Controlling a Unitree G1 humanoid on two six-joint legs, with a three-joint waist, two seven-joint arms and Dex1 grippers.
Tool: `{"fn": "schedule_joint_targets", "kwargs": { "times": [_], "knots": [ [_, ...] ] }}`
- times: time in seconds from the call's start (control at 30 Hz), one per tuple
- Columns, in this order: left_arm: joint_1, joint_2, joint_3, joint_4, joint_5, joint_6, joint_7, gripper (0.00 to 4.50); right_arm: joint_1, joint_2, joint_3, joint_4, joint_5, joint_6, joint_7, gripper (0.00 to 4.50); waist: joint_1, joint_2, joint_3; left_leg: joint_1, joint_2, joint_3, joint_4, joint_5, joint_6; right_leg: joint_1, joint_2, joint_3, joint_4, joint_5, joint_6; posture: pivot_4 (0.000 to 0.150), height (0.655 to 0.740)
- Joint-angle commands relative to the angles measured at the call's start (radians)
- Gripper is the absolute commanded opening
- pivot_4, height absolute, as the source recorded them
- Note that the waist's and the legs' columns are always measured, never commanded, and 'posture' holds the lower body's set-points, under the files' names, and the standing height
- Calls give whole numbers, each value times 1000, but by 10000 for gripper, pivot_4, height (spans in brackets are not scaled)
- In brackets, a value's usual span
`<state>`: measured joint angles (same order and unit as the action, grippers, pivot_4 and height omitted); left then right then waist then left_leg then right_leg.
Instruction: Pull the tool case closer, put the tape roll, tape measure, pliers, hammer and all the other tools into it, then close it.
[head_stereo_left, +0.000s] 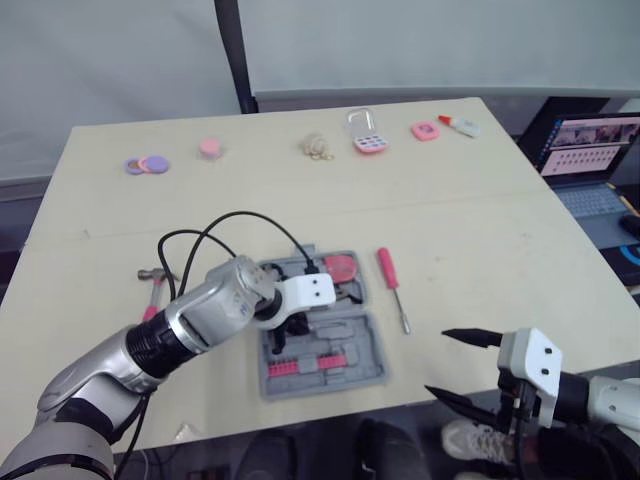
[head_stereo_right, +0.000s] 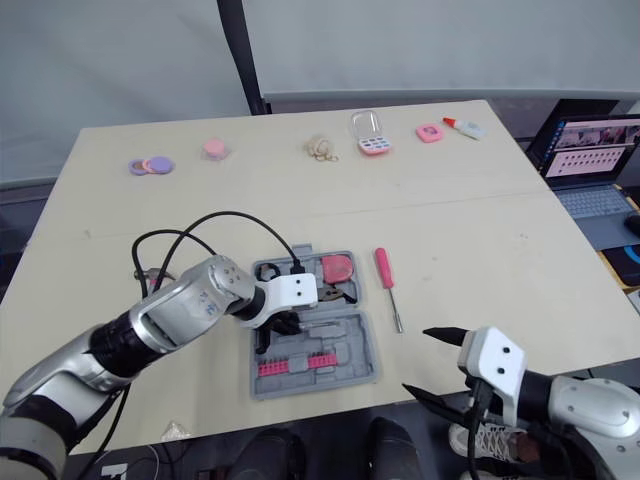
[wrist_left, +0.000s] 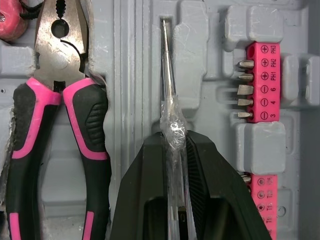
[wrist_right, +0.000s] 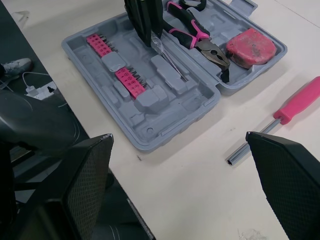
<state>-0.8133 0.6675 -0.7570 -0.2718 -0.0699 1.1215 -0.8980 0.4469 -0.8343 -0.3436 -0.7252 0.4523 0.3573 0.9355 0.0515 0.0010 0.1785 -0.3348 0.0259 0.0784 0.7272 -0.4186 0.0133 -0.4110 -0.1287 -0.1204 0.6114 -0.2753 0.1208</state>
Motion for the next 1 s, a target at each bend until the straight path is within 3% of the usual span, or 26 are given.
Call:
{"fn": "schedule_joint_targets", "kwargs": {
  "times": [0.03, 0.43, 0.63, 1.0],
  "knots": [
    [-22, -15, -3, -2, 16, -16, 0, 631, 7, 9, -36, -36, 15, 2, -12, 45000, 1, 0, 0, 0, 0, 0, 0, 0, 0, 0, 0, 0, 0, 0, 0, 1500, 7287],
    [-25, -19, -9, 8, 30, -31, -12, 631, 7, 16, -47, -51, 22, 20, -14, 45000, 2, 0, 0, 0, 0, 0, 1, 0, 0, 0, 0, 0, 0, 0, 0, 1500, 7287],
    [-25, -21, 26, -8, 7, 20, -26, 27756, -4, 19, -41, -60, 26, 32, -20, 45000, 1, 0, 0, 0, 0, 0, 1, 0, 0, 0, 0, 0, 1, 0, 0, 1500, 7287],
    [9, 3, 298, -130, -136, 169, -4, 27756, -57, 9, -32, -74, 48, 81, -34, 45000, -1, 0, 0, 0, 0, -1, 1, 0, 1, 0, 0, 0, 1, 0, 0, 1500, 7287]
  ]
}}
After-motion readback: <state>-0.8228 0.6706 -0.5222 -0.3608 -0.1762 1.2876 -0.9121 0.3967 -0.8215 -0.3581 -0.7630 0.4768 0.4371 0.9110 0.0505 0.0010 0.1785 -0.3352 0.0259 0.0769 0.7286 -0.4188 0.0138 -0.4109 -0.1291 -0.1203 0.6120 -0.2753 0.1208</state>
